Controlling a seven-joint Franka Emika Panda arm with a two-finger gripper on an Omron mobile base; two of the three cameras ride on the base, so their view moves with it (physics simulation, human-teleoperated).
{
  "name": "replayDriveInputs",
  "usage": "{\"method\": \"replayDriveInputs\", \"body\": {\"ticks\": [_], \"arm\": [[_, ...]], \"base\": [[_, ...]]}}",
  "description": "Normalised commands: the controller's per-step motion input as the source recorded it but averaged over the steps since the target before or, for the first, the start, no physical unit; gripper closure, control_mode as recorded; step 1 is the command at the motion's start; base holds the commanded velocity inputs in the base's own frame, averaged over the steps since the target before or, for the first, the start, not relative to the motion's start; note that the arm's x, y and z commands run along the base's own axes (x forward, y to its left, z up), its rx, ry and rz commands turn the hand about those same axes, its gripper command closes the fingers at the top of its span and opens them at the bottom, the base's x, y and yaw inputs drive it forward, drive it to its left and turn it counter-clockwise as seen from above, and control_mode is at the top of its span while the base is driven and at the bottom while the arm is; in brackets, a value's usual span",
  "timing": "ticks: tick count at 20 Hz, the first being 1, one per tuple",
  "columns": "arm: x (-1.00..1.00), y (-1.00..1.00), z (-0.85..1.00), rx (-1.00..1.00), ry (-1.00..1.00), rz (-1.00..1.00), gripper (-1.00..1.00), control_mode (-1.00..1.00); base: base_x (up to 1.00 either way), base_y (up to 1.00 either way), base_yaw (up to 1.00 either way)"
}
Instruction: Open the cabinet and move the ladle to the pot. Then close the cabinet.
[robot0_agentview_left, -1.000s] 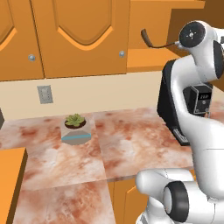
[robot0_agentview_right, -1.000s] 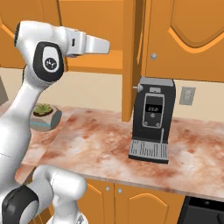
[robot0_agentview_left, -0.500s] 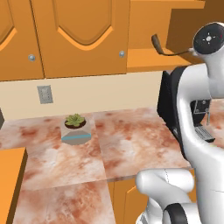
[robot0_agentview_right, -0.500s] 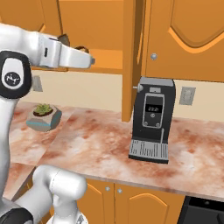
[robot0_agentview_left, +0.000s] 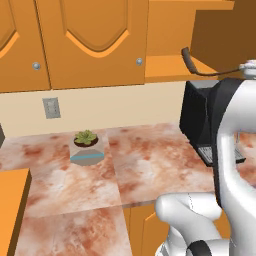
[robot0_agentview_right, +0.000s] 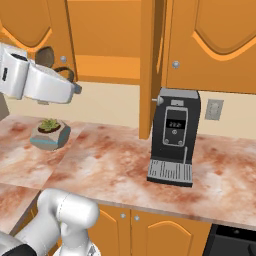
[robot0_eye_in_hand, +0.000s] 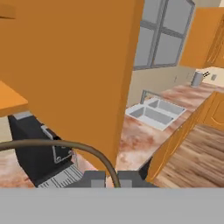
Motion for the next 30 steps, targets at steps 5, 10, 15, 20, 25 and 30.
{"method": "replayDriveInputs", "body": {"ticks": [5, 10, 15, 20, 25, 30], "arm": [[-1.0, 0.41, 0.0, 0.14, 0.07, 0.14, 1.0, -1.0], [-0.62, 0.49, 0.0, 0.17, 0.1, 0.21, 1.0, -1.0], [0.09, 0.18, 0.0, 0.17, 0.13, 0.18, 1.0, -1.0], [0.51, 0.32, 0.0, 0.14, 0.2, 0.19, 1.0, -1.0], [0.05, 0.09, -0.17, 0.11, 0.11, 0.2, 1.0, -1.0], [-0.02, 0.0, -0.15, 0.01, 0.04, 0.06, 1.0, 1.0]], "base": [[0.0, 0.0, 0.0], [0.0, 0.0, 0.0], [0.0, 0.0, 0.0], [0.0, 0.0, 0.0], [0.0, 0.0, 0.0], [-0.09, 0.0, 0.0]]}}
